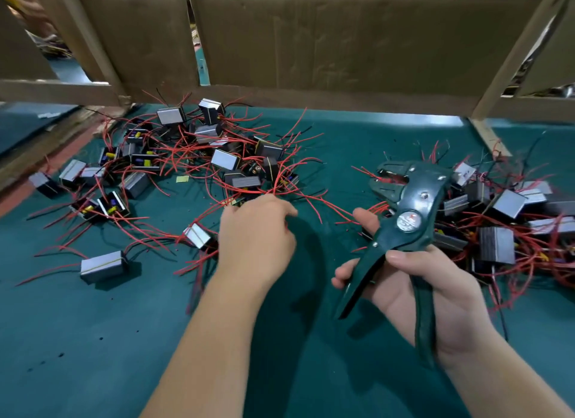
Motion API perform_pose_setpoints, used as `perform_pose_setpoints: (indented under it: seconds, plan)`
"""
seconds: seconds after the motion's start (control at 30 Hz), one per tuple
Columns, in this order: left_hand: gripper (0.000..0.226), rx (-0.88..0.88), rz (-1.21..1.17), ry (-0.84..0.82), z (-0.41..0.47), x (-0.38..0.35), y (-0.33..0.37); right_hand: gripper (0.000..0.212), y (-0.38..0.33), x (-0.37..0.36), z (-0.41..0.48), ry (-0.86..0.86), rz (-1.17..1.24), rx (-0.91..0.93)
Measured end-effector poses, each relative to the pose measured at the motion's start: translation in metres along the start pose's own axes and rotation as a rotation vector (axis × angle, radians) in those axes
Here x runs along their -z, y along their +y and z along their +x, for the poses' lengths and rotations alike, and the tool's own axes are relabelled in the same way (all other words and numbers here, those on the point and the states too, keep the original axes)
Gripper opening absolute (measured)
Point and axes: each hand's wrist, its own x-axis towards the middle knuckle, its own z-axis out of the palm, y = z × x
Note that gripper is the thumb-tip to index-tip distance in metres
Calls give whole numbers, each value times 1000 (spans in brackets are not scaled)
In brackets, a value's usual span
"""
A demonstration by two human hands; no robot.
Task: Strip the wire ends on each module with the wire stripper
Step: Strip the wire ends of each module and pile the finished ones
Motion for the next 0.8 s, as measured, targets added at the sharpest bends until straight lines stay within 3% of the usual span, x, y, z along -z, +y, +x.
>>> perform_pose_setpoints:
  seconds: [0.13,0.23,0.3,0.37,0.43,0.47,0.53,0.6,0.8]
  plan:
    - [64,48,-248,-186,-16,19,-20,65,2,-2,12,24,19,-103]
    - [47,144,-491,-377,-5,16,-20,58,3,-3,18,47,38,-140]
    - [32,254,-531,-467,9,10,-25,48,5,-2,20,72,13,-140]
    - [41,307,-644,-278,12,4,-28,51,6,0,21,105,-30,-135]
    - [26,215,-591,77,0,3,-25,48,6,1,21,148,-82,-128]
    - [17,190,-502,152,-6,3,-24,44,6,2,21,163,-111,-123]
    - [9,176,-373,181,-8,-1,-19,26,4,4,22,194,-153,-107]
    - [21,184,-315,128,-5,-2,-20,13,1,9,24,256,-169,-81]
    - [44,129,-161,22,-9,-5,-13,10,-13,25,27,441,-170,-29]
